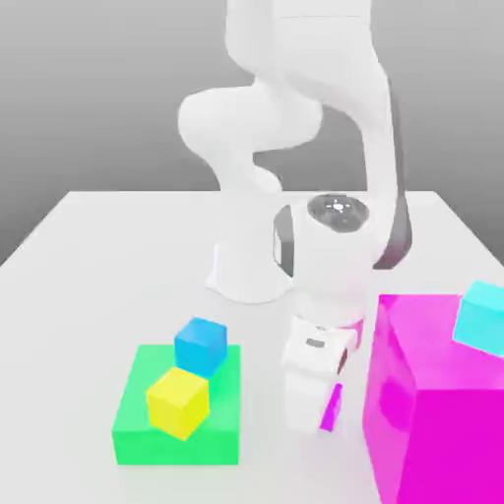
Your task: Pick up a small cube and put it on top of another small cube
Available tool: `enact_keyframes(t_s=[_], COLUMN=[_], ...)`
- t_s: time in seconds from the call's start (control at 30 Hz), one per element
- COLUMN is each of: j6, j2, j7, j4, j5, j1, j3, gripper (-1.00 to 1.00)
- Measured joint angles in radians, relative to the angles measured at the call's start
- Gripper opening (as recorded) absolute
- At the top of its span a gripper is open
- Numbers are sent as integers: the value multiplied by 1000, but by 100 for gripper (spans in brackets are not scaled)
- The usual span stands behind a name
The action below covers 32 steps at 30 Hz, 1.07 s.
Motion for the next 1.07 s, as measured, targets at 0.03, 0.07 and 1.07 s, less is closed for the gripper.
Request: enact_keyframes(t_s=[0.03, 0.07, 1.07], j6=[-21, -43, -293], j2=[-27, -54, -497], j7=[11, 23, 53], j4=[-6, -11, -204], j5=[-15, -30, -272], j1=[6, 9, -395], j3=[-10, -16, -149], gripper=[-100, -100, 100])
